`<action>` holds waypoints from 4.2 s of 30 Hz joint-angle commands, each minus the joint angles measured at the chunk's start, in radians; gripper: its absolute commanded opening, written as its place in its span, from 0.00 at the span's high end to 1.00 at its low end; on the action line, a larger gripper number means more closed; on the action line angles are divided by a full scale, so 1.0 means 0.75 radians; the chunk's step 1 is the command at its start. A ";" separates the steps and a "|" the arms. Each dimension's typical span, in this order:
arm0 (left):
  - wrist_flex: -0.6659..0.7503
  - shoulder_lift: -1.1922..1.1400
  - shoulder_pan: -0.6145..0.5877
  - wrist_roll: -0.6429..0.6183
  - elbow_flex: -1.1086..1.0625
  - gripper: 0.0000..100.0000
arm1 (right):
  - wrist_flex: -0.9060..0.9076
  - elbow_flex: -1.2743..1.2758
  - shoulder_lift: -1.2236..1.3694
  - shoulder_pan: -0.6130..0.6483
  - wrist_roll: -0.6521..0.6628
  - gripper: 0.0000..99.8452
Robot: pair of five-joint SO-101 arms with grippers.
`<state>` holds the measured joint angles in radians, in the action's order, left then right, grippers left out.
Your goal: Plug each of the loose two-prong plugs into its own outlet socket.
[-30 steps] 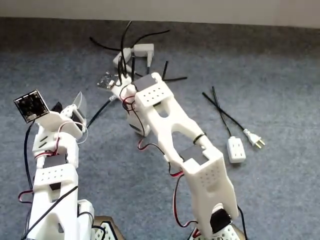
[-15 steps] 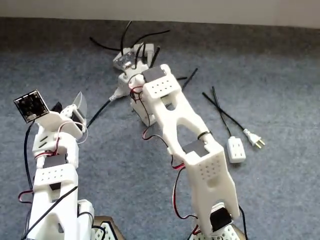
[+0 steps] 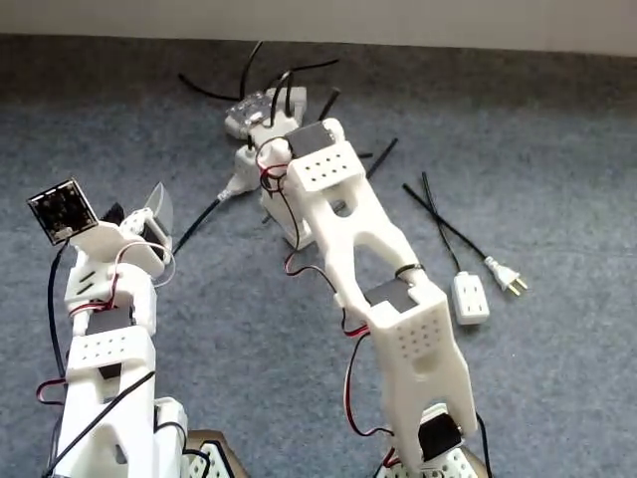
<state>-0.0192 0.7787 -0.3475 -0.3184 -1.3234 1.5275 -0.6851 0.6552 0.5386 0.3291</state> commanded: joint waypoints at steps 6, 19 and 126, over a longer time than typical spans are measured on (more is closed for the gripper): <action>0.004 0.005 0.028 -0.010 0.005 0.75 | 0.040 0.001 -0.071 -0.034 0.837 0.72; 0.004 0.005 0.028 -0.010 0.005 0.75 | -0.175 0.279 -0.066 0.032 1.252 0.72; 0.301 0.013 0.099 0.000 -0.191 0.75 | 0.206 1.143 -1.576 -0.852 0.143 0.65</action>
<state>0.1849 0.7787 -0.2938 -0.3184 -1.4691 1.7192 -0.0545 -0.3652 -0.1074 0.4457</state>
